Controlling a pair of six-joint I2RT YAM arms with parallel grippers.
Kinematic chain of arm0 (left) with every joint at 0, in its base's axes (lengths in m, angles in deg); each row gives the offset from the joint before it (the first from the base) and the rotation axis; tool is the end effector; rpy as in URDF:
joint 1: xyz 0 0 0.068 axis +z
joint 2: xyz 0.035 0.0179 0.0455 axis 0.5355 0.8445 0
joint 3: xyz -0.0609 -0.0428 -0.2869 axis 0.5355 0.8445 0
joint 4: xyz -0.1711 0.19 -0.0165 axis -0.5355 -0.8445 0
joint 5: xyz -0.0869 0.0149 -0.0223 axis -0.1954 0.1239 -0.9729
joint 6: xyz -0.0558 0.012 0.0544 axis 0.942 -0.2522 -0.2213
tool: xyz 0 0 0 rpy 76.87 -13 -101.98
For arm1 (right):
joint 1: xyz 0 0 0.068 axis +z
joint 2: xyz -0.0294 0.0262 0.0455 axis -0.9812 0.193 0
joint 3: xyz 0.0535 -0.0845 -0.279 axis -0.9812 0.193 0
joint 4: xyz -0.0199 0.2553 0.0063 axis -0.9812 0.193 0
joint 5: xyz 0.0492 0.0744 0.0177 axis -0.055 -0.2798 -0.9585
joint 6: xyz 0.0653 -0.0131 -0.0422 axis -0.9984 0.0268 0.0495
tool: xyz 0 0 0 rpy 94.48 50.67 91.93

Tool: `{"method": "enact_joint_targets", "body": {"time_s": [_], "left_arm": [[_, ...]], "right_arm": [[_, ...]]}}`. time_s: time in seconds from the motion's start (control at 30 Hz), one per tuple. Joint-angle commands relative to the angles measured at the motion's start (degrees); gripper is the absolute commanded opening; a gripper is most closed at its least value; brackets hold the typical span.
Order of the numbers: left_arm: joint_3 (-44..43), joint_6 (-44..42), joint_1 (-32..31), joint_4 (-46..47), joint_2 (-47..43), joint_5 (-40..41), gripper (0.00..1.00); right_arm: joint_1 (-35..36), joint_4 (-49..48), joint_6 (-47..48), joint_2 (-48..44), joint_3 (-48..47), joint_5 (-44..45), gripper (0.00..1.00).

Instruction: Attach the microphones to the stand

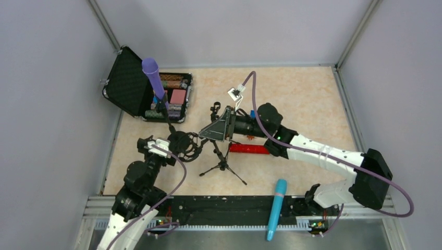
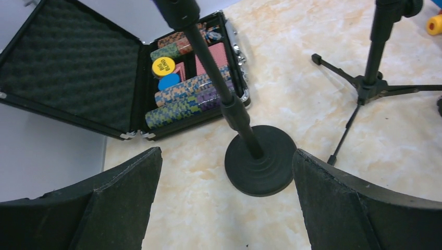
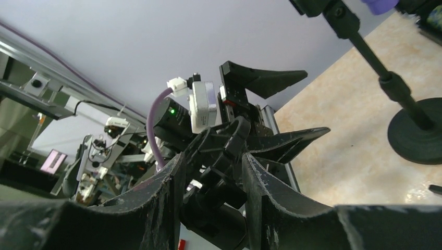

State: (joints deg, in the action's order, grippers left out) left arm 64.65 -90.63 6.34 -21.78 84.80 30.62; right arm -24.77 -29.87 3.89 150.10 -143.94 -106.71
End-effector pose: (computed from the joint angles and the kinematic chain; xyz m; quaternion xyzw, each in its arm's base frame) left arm 0.0740 -0.0184 0.2440 0.1983 0.7069 0.0397 0.6778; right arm 0.1648 0.2796 0.3880 -0.1867 0.6400 0.6740 0.3182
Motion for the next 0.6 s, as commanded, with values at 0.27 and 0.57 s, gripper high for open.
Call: {"method": "enact_joint_targets", "body": {"time_s": [0.27,0.57], "left_arm": [[-3.11,1.28,2.83,-0.17,-6.95,4.29,0.99],[-4.43,0.71,2.83,1.14,-6.97,2.41,0.99]], "right_arm": [[1.85,-12.61,-4.18,5.38,-3.15,-2.45,0.00],[2.46,-11.54,-3.95,6.97,-7.04,-3.37,0.00]]}}
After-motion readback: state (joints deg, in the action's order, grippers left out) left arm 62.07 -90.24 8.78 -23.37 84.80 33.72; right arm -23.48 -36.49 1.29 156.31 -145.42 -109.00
